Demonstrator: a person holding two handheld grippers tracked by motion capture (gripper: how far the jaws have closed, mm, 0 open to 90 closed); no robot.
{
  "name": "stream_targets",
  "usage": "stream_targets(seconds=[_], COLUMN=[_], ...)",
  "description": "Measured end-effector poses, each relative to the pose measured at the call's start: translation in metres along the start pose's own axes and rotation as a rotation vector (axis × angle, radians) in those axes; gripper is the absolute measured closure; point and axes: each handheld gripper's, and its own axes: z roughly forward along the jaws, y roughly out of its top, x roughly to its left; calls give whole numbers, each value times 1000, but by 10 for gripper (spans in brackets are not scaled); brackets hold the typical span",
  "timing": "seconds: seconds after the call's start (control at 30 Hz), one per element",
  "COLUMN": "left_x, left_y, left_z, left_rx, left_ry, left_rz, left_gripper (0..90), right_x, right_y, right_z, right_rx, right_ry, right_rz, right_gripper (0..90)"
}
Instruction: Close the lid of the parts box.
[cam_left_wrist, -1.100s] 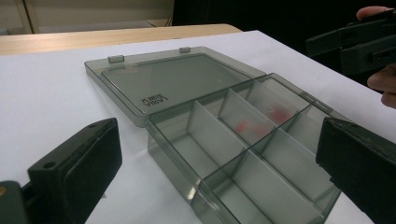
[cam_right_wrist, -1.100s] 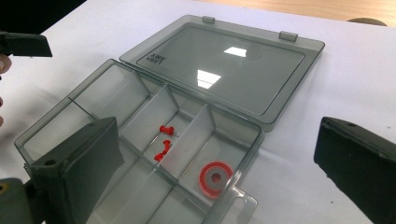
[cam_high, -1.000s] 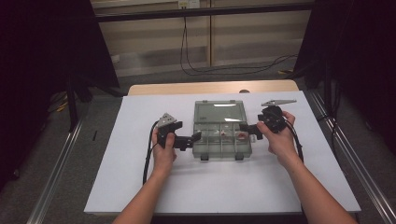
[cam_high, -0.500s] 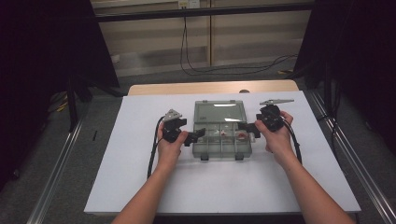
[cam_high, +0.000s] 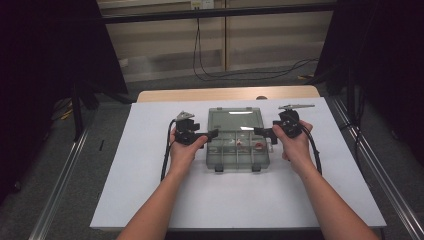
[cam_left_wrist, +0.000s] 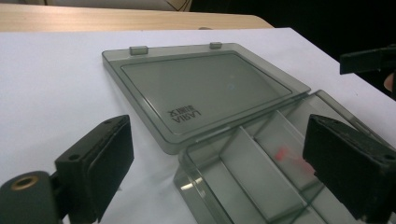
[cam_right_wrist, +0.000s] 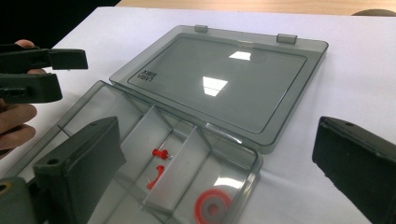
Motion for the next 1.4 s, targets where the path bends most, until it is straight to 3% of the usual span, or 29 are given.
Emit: stream_targets(seconds=[0.1, 0.4, 0.5, 0.77, 0.97, 1.13, 1.17, 1.3, 1.4], left_x=[1, 8, 12, 17, 18, 20, 22, 22, 24], left_y=[2, 10, 12, 16, 17, 15, 15, 14, 14], left_z=[3, 12, 15, 24, 28, 33, 33, 37, 39], left_rx=[-5, 32, 41, 41, 58, 73, 74, 70, 82], left_ry=[12, 17, 1, 29, 33, 35, 46, 57, 52], left_rz=[-29, -57, -107, -151, -153, -173, -162, -191, -190], left_gripper=[128, 211, 246, 309, 359, 400, 404, 421, 432], right_x=[-1, -8, -10, -14, -20, -23, -24, -27, -30], right_y=[1, 4, 5, 9, 9, 7, 6, 5, 3], right_z=[3, 11, 13, 22, 26, 31, 31, 34, 37], right_rx=[1, 5, 5, 12, 11, 29, 29, 31, 30], right_ry=[5, 23, 26, 8, 3, -27, -27, -26, -13], right_rz=[14, 66, 74, 106, 163, 164, 165, 196, 214], right_gripper=[18, 37, 47, 167, 288, 366, 382, 416, 437])
